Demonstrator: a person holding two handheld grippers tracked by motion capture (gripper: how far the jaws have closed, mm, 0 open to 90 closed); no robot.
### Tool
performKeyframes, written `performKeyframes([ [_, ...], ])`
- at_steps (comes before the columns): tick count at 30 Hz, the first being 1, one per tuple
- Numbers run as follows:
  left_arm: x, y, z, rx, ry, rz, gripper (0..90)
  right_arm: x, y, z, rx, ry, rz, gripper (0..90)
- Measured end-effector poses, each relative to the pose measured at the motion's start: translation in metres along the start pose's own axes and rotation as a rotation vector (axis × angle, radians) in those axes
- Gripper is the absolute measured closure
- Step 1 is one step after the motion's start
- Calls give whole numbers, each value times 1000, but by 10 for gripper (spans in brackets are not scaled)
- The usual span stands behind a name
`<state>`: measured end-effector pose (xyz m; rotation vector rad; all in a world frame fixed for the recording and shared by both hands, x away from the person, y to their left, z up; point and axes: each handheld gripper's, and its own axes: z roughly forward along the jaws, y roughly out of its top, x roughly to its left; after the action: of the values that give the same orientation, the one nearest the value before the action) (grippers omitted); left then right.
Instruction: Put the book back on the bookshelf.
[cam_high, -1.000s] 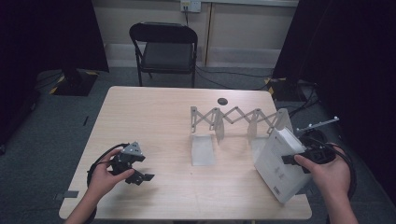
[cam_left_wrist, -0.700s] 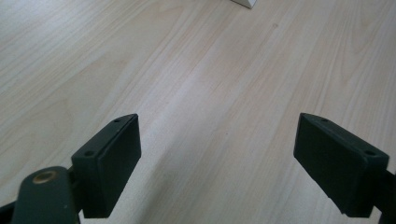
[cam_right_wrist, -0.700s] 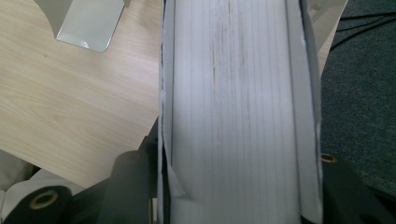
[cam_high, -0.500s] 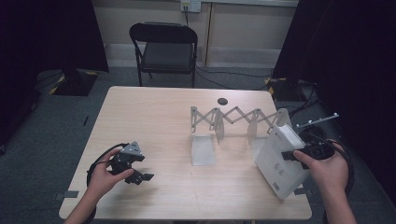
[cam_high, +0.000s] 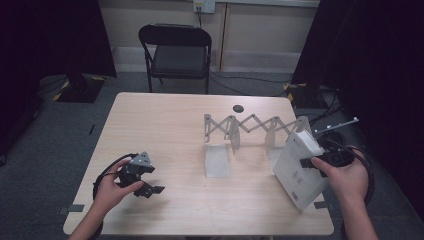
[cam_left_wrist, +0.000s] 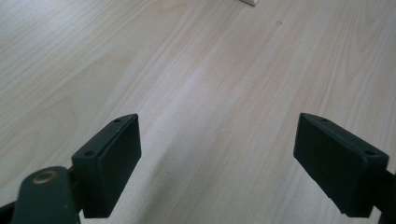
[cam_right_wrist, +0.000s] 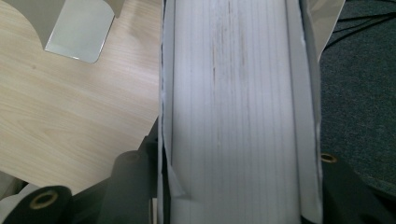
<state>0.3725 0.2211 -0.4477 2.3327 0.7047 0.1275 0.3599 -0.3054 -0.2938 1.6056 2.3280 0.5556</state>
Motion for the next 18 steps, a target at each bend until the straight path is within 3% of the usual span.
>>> performKeyframes([
  [18, -1, 0, -2, -26, -1, -10, 148, -3, 9, 4, -17, -5, 45, 529],
])
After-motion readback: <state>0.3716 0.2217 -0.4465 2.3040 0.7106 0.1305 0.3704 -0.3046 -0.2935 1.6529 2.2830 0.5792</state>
